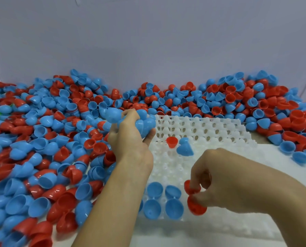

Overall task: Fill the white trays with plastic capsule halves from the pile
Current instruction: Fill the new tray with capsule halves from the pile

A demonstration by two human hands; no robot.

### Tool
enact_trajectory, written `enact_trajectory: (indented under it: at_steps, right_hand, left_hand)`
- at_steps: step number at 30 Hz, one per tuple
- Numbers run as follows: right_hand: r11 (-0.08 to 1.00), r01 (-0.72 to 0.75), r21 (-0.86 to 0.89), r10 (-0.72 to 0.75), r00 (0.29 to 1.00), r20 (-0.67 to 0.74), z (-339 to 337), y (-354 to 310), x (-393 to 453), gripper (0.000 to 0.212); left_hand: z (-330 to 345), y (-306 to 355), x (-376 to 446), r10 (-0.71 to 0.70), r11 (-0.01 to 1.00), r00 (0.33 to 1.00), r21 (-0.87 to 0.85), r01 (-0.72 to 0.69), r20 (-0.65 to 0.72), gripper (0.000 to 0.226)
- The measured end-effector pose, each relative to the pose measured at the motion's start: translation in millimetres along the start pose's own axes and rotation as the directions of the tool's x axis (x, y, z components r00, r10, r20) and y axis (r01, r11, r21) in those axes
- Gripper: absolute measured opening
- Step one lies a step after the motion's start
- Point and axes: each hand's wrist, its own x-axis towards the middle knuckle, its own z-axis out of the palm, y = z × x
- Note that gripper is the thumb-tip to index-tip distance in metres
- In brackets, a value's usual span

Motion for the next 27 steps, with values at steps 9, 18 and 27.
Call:
enact_trajectory:
  at_steps: [9,18,27]
  right_hand:
    - [0.996,-0.053,-0.065,0.055,0.998,0.020,10.1,-8.1,3.1,0.015]
    - [1.000,-0.014,0.023,0.012,0.997,0.070,-8.8,2.5,-6.1,0.025]
    - [0.988,0.070,0.141,-0.056,0.993,-0.099,-12.4,23.8,9.6,0.011]
  left_hand:
    - [-0.6,-0.5,-3.9,-0.022,1.000,0.996,0.020,0.021,0.088,0.021]
    - [-0.8,-0.3,-6.0,-0.042,0.998,0.985,0.045,0.035,0.166,0.014]
    - [-1.8,1.0,-5.5,-0.030,0.999,0.982,0.043,0.022,0.184,0.015]
